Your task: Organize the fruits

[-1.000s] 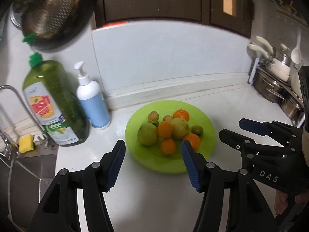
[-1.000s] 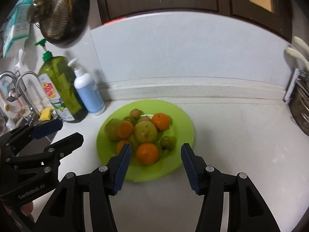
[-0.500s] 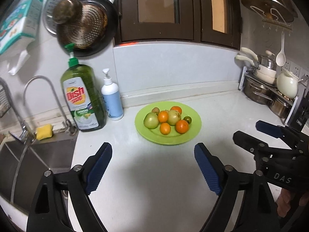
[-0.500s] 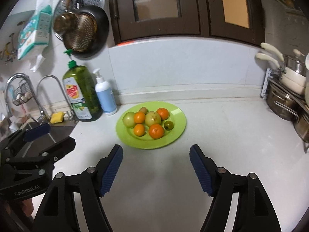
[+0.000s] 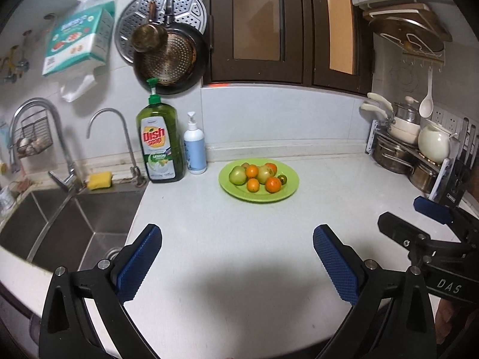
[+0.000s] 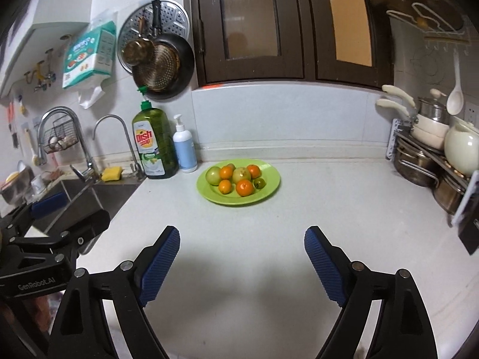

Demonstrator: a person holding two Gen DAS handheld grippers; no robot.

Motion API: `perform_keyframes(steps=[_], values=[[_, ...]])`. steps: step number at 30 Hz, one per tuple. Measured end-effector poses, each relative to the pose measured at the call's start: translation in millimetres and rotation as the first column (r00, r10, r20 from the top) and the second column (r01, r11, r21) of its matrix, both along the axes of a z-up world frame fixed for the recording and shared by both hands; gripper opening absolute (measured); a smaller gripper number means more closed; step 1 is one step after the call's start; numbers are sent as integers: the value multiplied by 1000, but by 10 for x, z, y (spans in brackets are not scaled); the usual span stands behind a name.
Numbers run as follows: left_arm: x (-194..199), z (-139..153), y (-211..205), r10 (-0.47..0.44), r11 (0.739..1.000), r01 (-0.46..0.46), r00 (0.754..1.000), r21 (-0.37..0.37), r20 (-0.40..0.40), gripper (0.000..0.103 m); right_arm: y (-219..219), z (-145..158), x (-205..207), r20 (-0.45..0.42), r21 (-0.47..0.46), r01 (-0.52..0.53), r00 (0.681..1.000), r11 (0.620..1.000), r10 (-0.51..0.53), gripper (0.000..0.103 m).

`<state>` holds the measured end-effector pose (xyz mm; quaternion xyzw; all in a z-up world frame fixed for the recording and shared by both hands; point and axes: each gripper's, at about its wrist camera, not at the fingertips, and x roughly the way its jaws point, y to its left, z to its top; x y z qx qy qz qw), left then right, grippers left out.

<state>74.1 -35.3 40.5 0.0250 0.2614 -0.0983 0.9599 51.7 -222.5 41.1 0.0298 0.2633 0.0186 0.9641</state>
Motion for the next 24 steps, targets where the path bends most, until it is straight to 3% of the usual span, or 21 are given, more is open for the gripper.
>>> perform_keyframes(steps=[12,24], values=[[-832,22,-20,30,999,-31,999,12,31,103,-69,98,-817,48,-34,22,999,999,-21,92],[-1101,101,-56,24,1000,-25,998,17,54,103,-115,79,-1084,47,-12,14,999,1000,-13,92]])
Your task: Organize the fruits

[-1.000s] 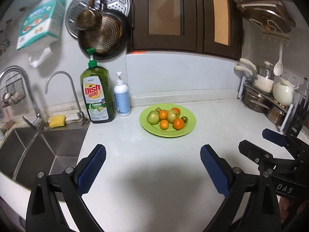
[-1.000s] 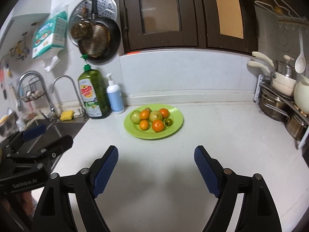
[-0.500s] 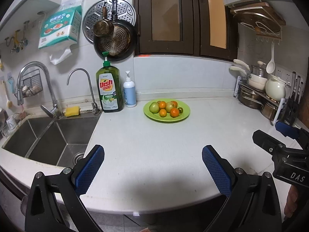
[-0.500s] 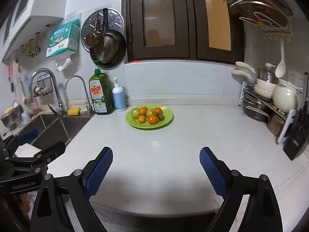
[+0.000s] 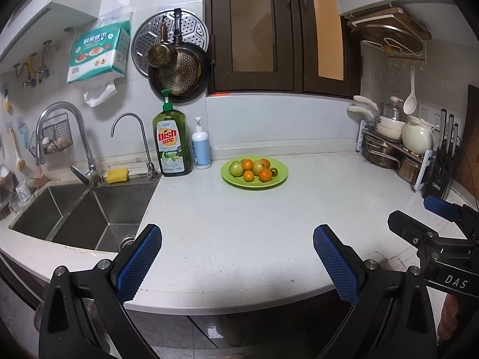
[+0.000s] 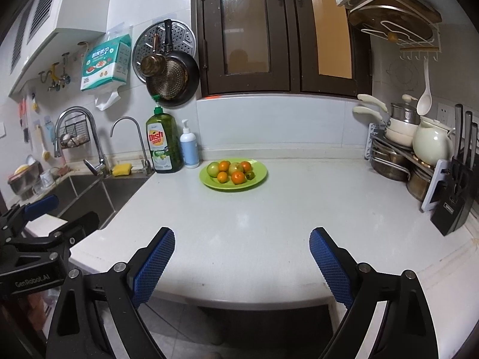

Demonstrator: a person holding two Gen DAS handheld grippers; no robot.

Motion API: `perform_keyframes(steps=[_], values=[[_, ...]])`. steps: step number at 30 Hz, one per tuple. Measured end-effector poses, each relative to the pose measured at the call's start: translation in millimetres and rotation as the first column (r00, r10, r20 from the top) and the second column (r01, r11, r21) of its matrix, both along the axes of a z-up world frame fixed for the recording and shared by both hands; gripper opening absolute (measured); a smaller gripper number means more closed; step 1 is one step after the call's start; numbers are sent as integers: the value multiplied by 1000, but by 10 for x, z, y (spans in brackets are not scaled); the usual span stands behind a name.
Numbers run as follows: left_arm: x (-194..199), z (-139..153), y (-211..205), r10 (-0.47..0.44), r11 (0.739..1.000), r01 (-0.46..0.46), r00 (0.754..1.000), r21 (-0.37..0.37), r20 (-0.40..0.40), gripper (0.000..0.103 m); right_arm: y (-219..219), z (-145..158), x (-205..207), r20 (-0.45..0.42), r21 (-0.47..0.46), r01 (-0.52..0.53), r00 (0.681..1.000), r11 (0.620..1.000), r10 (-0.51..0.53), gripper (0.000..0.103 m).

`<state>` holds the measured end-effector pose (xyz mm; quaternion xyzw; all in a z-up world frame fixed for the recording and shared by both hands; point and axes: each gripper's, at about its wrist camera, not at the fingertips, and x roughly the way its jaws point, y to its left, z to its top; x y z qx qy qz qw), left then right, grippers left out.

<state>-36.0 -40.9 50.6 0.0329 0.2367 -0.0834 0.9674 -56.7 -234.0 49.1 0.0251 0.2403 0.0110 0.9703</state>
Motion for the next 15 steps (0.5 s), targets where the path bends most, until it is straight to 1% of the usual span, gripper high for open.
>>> perform_keyframes(steps=[15], values=[[-21,6,-52,-7,1000,7,1000,-5,0,103,-32,-2,-53,3,-8,1,1000,1000,-1,92]])
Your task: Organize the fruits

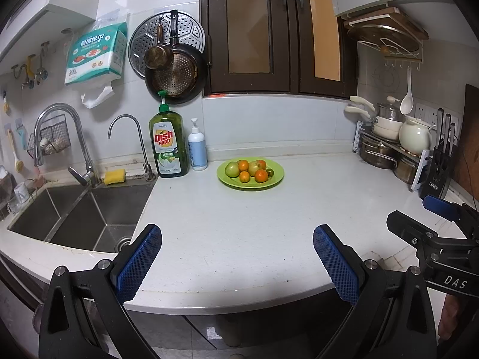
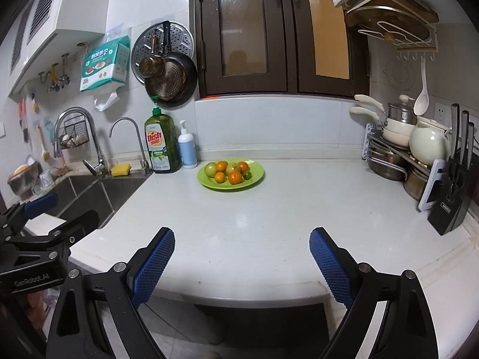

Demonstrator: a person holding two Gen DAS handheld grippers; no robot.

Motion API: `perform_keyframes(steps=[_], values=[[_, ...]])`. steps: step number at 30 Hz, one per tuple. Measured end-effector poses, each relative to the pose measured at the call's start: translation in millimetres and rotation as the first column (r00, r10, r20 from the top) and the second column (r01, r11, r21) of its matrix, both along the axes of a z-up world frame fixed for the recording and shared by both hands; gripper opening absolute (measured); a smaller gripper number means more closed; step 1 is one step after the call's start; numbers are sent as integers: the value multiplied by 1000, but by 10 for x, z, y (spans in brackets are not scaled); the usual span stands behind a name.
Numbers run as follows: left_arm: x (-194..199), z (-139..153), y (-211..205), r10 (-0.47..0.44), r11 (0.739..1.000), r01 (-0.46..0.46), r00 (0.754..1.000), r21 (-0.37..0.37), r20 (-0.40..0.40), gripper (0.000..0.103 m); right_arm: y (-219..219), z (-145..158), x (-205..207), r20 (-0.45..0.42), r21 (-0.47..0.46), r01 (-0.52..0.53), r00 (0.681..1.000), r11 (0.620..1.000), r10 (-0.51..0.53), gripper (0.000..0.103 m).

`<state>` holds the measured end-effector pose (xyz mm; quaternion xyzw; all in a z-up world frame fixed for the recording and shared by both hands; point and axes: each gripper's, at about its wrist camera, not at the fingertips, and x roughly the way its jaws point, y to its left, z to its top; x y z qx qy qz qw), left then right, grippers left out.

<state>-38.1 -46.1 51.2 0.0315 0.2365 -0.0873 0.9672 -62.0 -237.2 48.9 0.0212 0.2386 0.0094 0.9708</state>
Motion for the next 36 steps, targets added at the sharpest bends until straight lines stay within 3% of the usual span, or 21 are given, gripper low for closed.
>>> perform_keyframes(steps=[36], values=[[92,-39,59,41,999,-41,999,4,-16,103,52,-10,105,-22,2,-30,999,1000,30,92]])
